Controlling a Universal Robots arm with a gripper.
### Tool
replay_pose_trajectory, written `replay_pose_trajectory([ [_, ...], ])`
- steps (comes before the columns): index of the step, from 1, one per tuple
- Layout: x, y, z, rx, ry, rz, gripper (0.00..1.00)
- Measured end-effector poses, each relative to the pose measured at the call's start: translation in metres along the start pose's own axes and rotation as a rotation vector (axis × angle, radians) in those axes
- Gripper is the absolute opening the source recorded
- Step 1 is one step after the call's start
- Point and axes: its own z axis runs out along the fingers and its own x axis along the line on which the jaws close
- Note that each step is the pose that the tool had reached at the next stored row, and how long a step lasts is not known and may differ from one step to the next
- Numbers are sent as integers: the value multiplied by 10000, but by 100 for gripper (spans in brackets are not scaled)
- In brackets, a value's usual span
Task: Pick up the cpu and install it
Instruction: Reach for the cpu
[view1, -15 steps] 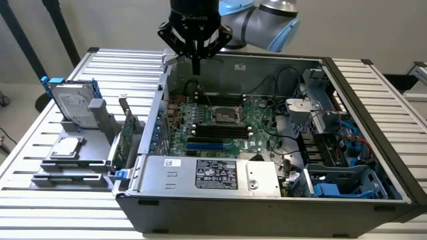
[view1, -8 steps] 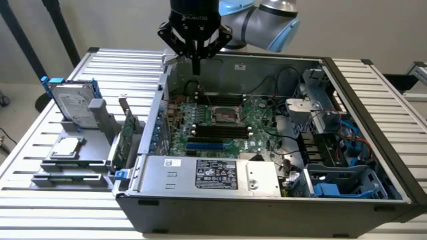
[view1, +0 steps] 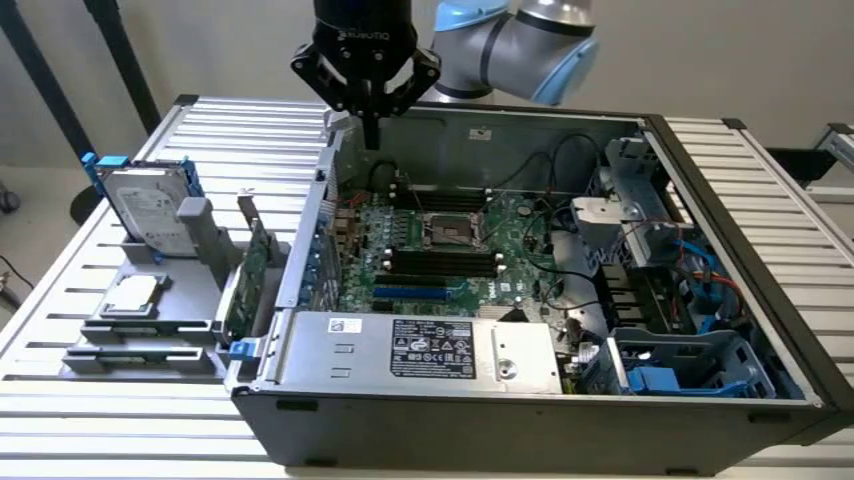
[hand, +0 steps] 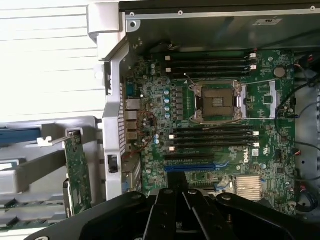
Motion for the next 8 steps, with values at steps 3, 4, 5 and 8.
replay_pose_trajectory([
  [3, 134, -10, 2, 0, 0, -1, 11],
  [4, 179, -13, 3, 1, 1, -1, 11],
  [5, 224, -16, 5, 0, 0, 0, 11],
  [8, 360, -26, 11, 0, 3, 0, 11],
])
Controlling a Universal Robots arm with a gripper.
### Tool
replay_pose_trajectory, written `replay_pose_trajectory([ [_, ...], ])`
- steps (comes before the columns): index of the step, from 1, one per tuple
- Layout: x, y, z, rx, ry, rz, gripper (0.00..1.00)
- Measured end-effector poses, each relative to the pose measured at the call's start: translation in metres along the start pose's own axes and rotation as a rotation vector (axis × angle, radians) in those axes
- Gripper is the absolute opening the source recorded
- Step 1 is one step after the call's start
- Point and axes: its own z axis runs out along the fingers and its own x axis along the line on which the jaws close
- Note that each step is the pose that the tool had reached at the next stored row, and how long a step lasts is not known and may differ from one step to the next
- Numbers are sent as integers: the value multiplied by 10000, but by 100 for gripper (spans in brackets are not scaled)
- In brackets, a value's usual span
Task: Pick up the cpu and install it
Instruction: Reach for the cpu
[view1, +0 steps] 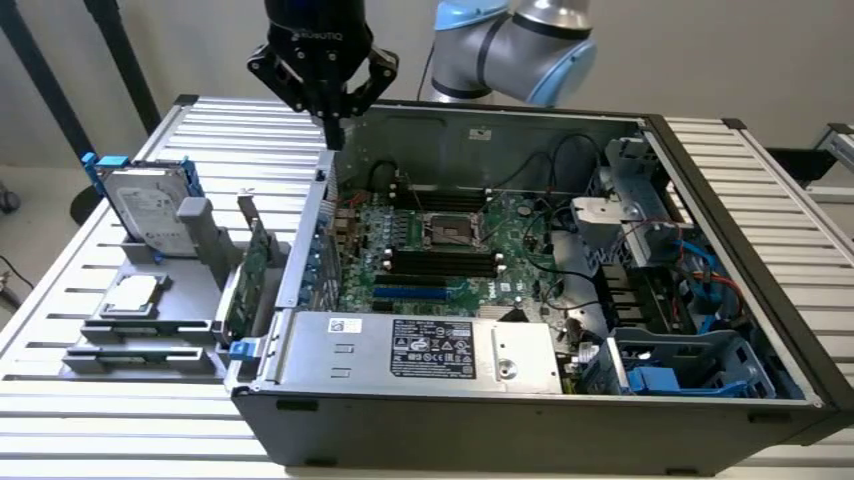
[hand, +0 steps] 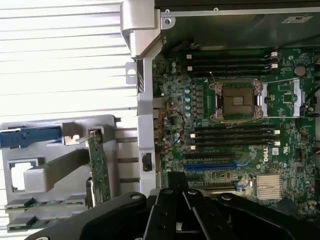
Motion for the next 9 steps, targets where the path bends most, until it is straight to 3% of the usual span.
replay_pose_trajectory([
  [9, 410, -31, 26, 3, 42, 2, 11],
])
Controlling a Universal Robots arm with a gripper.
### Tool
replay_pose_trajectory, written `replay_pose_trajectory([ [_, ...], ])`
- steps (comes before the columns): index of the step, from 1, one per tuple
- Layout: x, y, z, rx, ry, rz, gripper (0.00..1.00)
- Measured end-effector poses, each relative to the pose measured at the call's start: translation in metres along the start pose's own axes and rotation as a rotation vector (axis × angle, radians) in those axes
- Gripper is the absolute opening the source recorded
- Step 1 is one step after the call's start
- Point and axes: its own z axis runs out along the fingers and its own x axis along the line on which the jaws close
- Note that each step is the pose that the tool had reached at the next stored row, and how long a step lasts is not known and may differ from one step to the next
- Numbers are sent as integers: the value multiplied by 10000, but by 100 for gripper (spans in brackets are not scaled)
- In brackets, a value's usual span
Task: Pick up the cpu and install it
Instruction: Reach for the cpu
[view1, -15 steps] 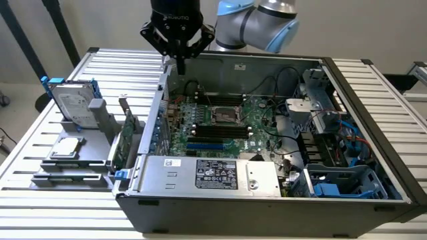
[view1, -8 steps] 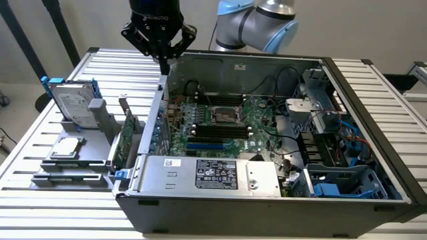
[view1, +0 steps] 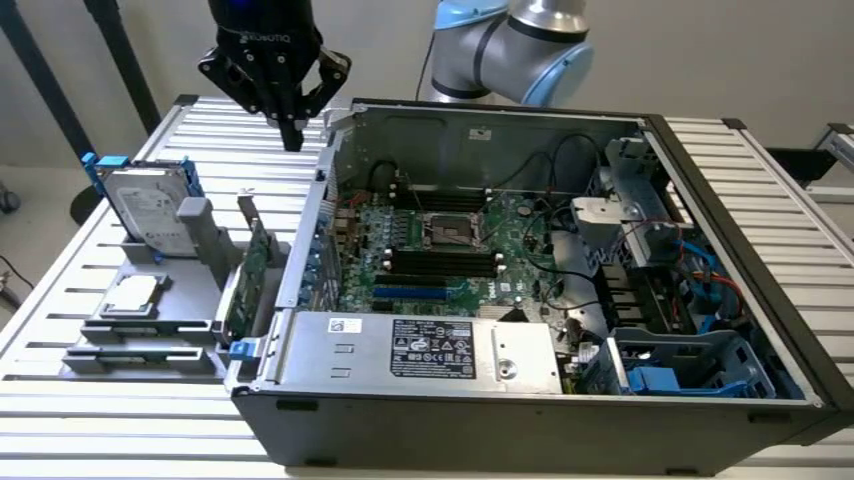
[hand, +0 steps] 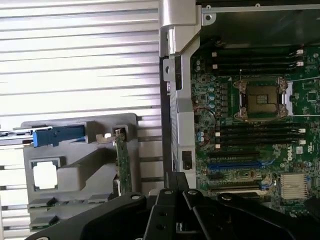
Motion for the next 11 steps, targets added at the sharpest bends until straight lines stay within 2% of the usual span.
replay_pose_trajectory([
  [11, 501, -38, 44, 4, 60, 3, 11],
])
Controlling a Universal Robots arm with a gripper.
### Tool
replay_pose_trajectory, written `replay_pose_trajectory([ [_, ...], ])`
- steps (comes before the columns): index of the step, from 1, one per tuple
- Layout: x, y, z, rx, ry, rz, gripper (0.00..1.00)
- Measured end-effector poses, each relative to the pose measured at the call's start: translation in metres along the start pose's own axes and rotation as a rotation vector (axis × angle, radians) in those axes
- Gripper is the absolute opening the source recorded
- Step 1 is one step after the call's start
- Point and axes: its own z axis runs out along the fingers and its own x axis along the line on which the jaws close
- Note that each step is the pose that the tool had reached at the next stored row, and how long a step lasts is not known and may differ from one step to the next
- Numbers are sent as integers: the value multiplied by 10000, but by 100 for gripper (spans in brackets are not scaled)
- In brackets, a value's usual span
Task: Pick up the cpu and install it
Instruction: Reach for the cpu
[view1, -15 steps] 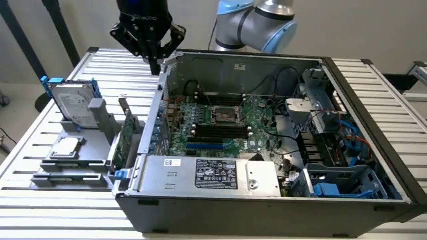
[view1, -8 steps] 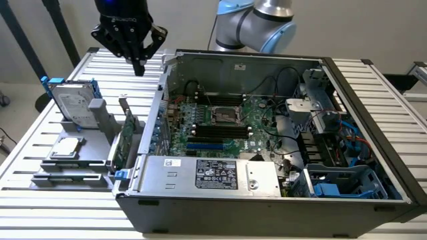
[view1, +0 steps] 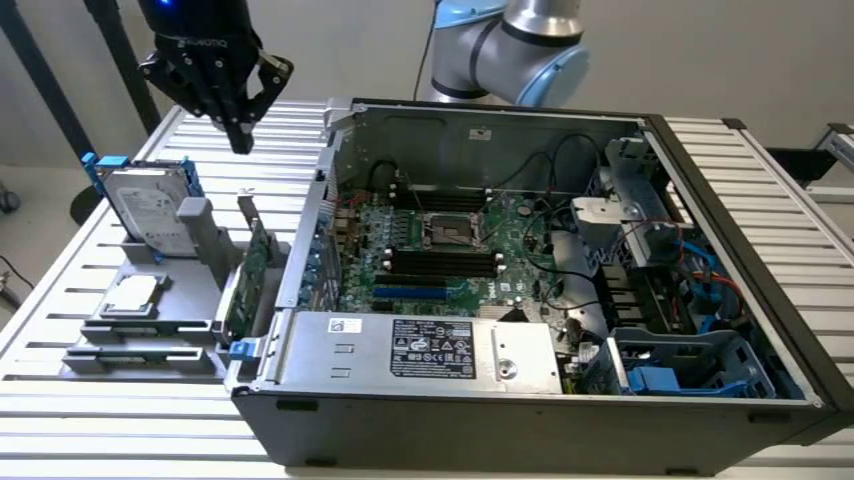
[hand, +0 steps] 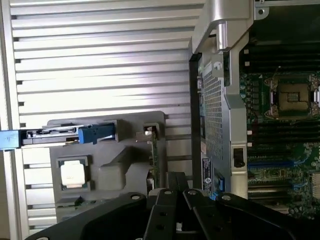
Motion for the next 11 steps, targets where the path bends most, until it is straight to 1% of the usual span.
replay_pose_trajectory([
  [11, 497, -38, 53, 7, 50, 2, 11],
])
